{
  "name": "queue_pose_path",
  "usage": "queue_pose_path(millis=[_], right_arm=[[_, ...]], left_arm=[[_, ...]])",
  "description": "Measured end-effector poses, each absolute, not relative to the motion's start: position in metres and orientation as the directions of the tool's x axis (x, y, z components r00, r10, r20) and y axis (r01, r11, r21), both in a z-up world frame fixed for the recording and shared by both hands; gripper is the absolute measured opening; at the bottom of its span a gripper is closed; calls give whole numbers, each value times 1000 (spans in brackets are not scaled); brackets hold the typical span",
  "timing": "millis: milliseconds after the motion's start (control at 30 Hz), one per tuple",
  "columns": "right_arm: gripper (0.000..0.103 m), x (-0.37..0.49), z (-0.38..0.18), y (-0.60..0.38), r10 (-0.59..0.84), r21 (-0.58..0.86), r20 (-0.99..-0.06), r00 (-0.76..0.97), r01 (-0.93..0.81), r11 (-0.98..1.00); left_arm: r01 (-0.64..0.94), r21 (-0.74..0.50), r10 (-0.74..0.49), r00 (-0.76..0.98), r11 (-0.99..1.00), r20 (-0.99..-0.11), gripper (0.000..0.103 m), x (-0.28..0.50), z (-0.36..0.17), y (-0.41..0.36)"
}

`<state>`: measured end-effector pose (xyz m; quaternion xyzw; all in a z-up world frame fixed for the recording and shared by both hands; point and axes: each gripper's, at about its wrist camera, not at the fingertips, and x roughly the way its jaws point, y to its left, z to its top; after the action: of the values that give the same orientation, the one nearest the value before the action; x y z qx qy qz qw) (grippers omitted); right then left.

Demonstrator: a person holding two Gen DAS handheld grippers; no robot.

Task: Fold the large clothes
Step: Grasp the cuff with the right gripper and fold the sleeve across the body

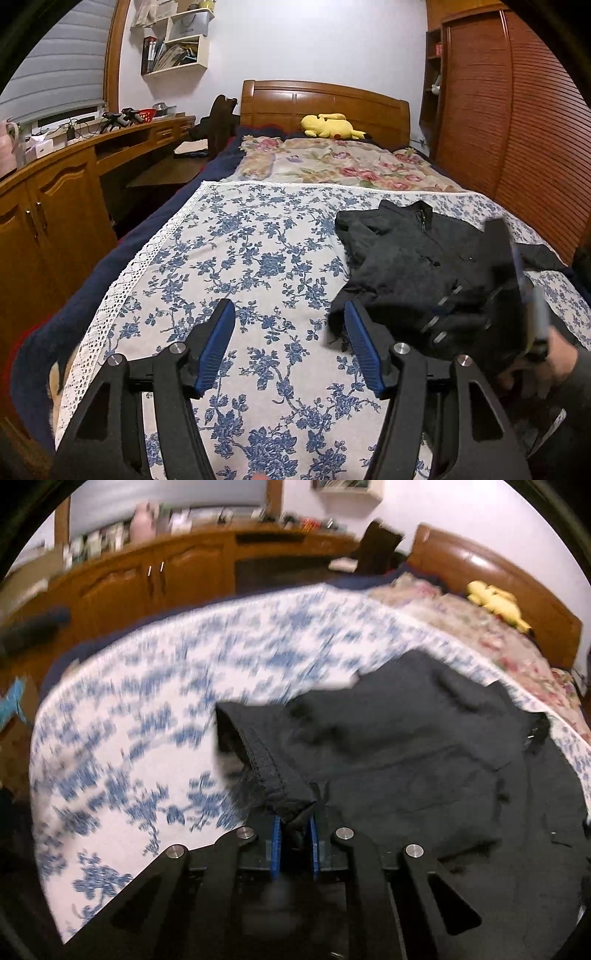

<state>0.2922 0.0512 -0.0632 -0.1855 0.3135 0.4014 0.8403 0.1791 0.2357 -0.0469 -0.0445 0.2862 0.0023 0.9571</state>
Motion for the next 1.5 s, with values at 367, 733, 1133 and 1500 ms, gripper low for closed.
queue_pose_path(millis=[367, 733, 1133, 1500], right_arm=[[11, 272, 9, -90, 580, -15, -489, 651, -672, 741], [10, 240, -6, -172, 491, 20, -465, 737, -546, 838], [11, 230, -56, -210, 364, 66, -603, 709, -411, 909], [19, 234, -57, -231, 323, 56, -673, 665, -390, 919]], left_arm=[[38, -87, -78, 844, 995, -531, 63, 193, -35, 193], [107, -99, -142, 849, 989, -509, 63, 212, -22, 129], [187, -98, -211, 836, 977, -507, 63, 219, -24, 71], [237, -80, -244, 822, 968, -514, 63, 225, -26, 38]])
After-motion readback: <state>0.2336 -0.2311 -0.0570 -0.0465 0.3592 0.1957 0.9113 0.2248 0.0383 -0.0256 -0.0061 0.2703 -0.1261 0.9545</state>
